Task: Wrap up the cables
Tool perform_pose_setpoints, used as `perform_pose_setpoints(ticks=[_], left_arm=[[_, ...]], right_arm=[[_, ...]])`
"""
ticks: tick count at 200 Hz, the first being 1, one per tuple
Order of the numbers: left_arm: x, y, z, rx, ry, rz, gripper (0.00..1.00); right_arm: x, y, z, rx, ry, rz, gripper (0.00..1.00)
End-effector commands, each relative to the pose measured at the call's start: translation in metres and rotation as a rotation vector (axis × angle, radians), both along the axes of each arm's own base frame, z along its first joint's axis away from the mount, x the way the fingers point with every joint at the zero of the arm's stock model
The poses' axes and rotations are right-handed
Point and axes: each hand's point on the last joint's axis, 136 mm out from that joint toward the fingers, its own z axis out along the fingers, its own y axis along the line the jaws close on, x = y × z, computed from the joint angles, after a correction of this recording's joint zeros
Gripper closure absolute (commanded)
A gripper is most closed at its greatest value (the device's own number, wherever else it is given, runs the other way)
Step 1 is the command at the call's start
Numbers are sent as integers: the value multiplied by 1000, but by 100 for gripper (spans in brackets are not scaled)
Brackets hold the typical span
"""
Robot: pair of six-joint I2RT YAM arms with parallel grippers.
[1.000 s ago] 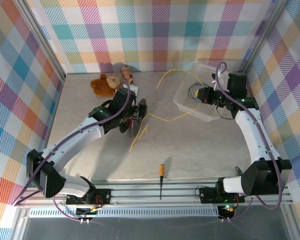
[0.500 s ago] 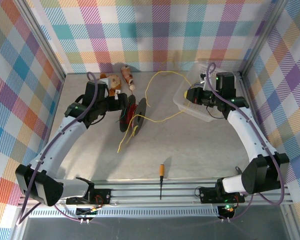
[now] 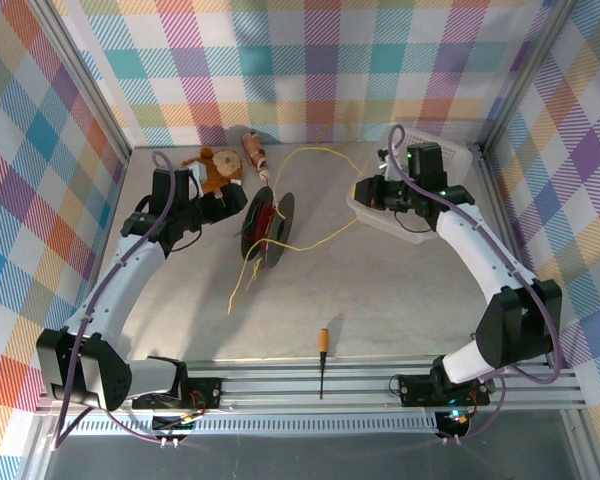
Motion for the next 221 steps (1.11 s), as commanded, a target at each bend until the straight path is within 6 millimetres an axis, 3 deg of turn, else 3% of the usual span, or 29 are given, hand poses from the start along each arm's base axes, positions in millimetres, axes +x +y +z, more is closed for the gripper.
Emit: perform_pose_setpoints(ticks=[1, 26, 51, 110, 161, 221], left_arm=[[14, -10, -10, -66, -10, -32, 1], [27, -18, -13, -87, -60, -68, 7], [38, -17, -11, -63, -118, -71, 9], [73, -11, 6, 4, -307, -46, 1], [104, -33, -20, -25, -291, -140, 17], [92, -56, -40, -52, -259, -233, 38]], right_arm=[[11, 19, 17, 49, -66, 12, 100], [21, 31, 27, 78, -145, 12, 100], [39, 30, 27, 51, -214, -44, 100], [85, 24, -11, -10, -133, -190, 100], [108, 16, -34, -37, -99, -296, 100], [123, 16, -49, -38, -66, -337, 100]])
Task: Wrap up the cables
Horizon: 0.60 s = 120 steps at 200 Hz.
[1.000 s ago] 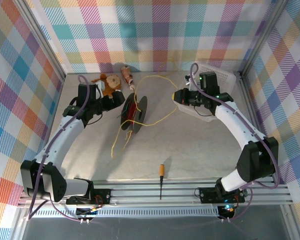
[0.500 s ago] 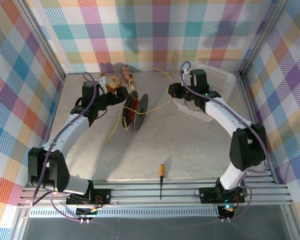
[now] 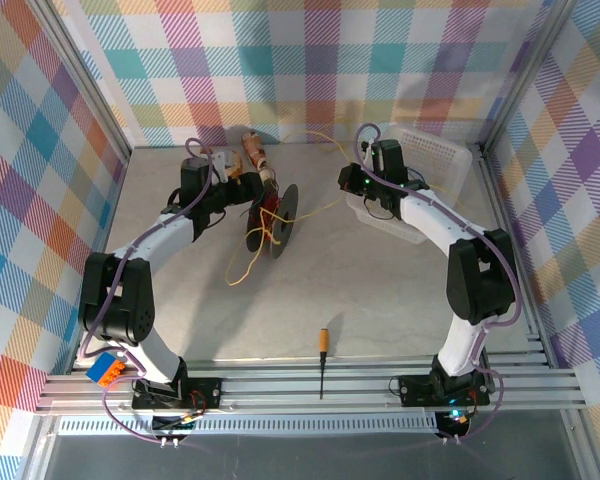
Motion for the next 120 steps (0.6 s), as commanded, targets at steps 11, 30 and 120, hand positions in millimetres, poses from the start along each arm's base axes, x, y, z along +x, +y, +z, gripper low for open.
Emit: perform_pose_setpoints(ticks=[11, 30, 120], left_arm=[[-13, -13, -1, 31, -25, -65, 38], [-26, -14, -6, 57, -16, -68, 40], [-96, 1, -16, 111, 13, 4, 37]], right_arm=[[15, 6, 14, 37, -33, -23, 100], [10, 9, 9, 44, -18, -3, 100], [-60, 24, 7, -6, -33, 103, 100]])
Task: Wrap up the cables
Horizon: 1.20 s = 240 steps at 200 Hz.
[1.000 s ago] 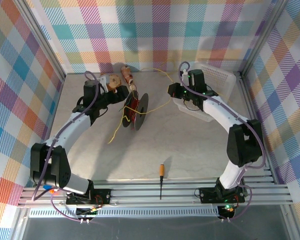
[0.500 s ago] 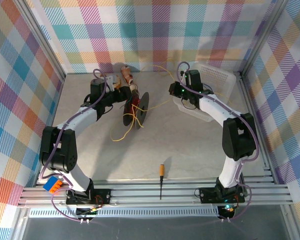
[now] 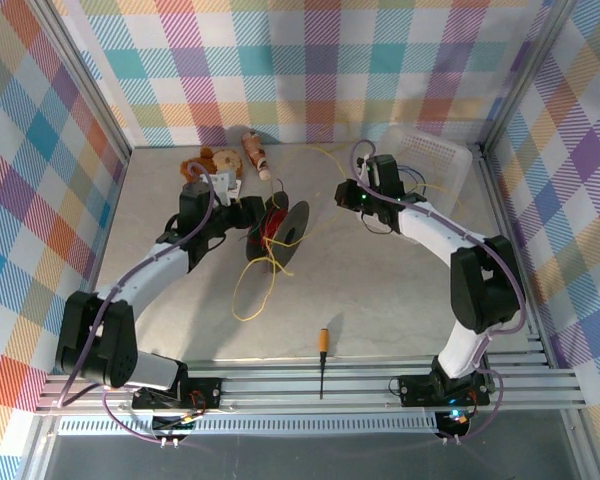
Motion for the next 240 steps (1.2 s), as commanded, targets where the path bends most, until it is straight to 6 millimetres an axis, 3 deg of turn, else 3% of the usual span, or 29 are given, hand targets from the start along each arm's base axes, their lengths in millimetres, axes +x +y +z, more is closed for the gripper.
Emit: perform_pose_setpoints(ticks=[1, 38, 88, 108, 164, 219, 240], left_arm=[[-24, 12, -20, 44, 67, 43, 36], [-38, 20, -2, 35, 51, 64, 26], [-49, 21, 12, 17, -14, 55, 13], [-53, 19, 15, -3, -58, 32, 0], [-48, 9, 6, 6, -57, -25, 0], [-43, 9, -2, 71, -34, -39, 18], [-40, 7, -1, 86, -35, -57, 19]], right_arm=[[-19, 11, 26, 4, -75, 56, 100], [-42, 14, 27, -49, -108, 55, 100], [-43, 4, 19, -111, -111, 9, 100], [-44, 5, 20, -100, -108, 0, 100], [-45, 8, 17, -76, -82, -2, 100], [-45, 22, 17, -24, -60, 46, 100], [-46, 25, 14, -17, -50, 59, 100]])
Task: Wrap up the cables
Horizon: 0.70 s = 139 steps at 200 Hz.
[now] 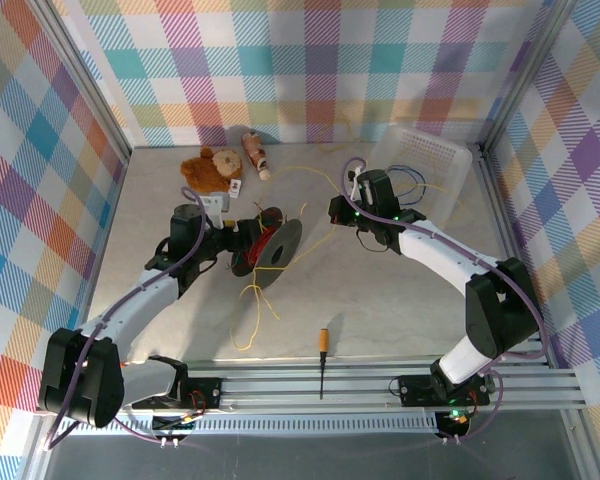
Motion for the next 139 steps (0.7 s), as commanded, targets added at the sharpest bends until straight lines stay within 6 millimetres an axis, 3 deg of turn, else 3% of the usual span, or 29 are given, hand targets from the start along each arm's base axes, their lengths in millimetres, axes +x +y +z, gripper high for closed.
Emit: perform_pose_setpoints(ticks=[1, 53, 139], left_arm=[[6, -8, 16, 27, -46, -48, 19], [12, -19, 13, 43, -26, -119, 31], [4, -21, 2, 54, 16, -153, 35]], right_arm=[[1, 12, 5, 48, 6, 28, 100], [0, 12, -2, 37, 21, 28, 100], [5, 11, 0, 16, 12, 19, 100]])
